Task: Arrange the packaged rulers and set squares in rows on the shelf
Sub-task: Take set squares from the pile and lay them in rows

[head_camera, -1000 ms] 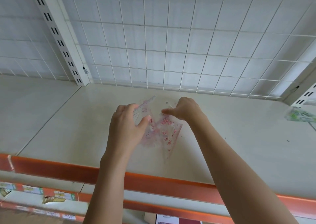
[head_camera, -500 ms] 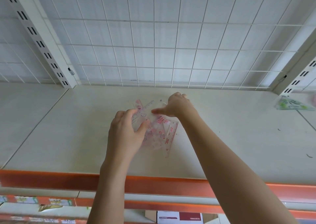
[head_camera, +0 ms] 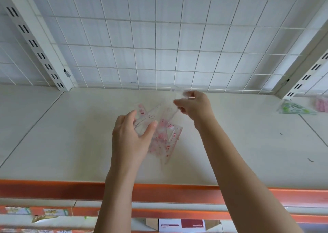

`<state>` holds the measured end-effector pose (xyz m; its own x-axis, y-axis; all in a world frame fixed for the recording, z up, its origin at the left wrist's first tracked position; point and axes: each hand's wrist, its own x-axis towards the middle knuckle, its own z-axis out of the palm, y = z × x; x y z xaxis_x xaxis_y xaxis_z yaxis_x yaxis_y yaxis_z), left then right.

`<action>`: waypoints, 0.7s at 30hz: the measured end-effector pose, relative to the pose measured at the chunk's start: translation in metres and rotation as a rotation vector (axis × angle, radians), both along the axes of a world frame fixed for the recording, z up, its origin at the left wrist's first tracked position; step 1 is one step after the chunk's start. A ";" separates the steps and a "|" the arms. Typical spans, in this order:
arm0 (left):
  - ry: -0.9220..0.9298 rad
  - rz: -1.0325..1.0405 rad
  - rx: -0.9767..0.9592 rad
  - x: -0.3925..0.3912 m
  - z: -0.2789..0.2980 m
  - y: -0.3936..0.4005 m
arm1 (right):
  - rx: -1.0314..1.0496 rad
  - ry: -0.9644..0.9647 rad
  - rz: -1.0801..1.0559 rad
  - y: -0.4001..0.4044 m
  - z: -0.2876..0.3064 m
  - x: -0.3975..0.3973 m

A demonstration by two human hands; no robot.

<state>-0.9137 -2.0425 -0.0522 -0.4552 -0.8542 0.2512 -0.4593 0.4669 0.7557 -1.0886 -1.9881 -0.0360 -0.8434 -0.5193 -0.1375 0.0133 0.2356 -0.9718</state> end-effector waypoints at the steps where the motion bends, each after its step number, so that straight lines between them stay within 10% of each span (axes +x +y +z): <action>1: 0.014 -0.002 0.009 -0.003 0.002 0.004 | -0.084 -0.028 0.000 0.009 0.002 -0.002; 10: 0.186 -0.106 -0.167 -0.044 0.016 0.054 | -0.332 0.027 -0.009 0.096 0.033 -0.018; 21: 0.171 -0.287 -0.118 -0.141 0.030 0.207 | -0.044 0.400 -0.151 0.292 0.038 -0.077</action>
